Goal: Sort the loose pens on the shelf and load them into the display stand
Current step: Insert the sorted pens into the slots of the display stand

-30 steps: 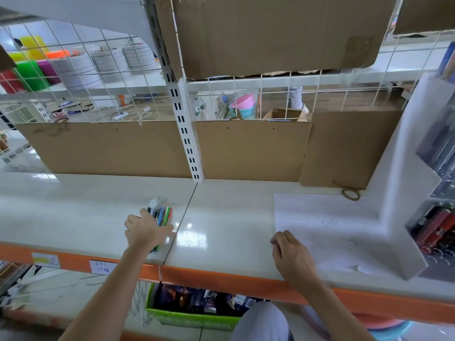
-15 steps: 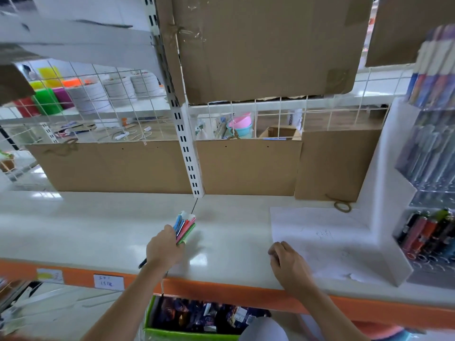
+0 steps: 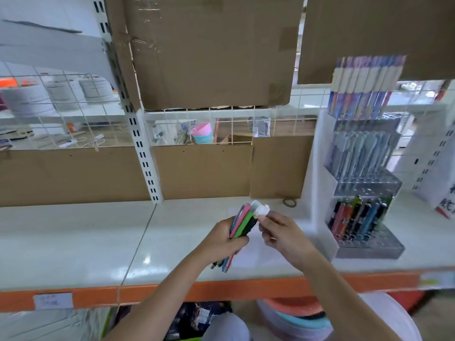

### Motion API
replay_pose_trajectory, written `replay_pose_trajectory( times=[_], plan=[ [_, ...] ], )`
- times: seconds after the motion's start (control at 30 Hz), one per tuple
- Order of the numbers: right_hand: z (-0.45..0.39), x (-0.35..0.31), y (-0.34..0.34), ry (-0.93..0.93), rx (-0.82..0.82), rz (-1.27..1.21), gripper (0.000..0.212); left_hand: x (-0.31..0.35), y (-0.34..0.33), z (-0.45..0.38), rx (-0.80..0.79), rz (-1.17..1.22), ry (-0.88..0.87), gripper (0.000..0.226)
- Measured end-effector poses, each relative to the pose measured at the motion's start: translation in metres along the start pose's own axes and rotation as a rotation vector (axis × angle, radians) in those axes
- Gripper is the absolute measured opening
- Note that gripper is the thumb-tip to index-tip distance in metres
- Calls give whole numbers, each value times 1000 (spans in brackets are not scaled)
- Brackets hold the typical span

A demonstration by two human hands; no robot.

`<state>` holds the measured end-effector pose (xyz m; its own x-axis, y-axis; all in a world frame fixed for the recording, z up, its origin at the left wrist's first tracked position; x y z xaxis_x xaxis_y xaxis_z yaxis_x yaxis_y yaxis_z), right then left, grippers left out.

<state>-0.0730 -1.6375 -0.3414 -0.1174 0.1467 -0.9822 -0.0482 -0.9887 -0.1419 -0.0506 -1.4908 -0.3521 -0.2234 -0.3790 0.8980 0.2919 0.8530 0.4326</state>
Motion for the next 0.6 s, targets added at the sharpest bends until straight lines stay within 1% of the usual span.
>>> replay_pose_trajectory(
  times=[0.1, 0.17, 0.23, 0.3, 0.47, 0.6],
  plan=[
    [6, -4, 18, 30, 50, 25, 8, 7, -22, -3, -69, 128, 31, 7],
    [8, -10, 28, 74, 112, -8, 10, 9, -30, -5, -86, 190, 61, 8],
    [8, -17, 38, 103, 199, -89, 10, 5, -34, -5, -89, 212, 97, 10],
    [6, -20, 44, 97, 236, -120, 9, -1, -32, -4, -77, 218, 130, 13],
    [2, -3, 31, 41, 171, -44, 14, -11, -22, 7, -98, 143, 143, 11],
    [-5, 21, 4, -22, 101, -8, 12, -27, -9, 19, -103, 133, 196, 11]
  ],
)
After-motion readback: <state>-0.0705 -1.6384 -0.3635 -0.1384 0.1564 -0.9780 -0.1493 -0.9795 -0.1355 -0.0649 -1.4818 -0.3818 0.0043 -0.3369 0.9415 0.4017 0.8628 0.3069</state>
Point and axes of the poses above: each hand's wrist, its own z-axis away from the middle knuckle, its own y-axis out of the back of the hand, x = y × z, the point moved 5 cm from there along -z, towards the middle knuckle, and after that the axes turned 6 degrees about x, right-handed, at the moved point
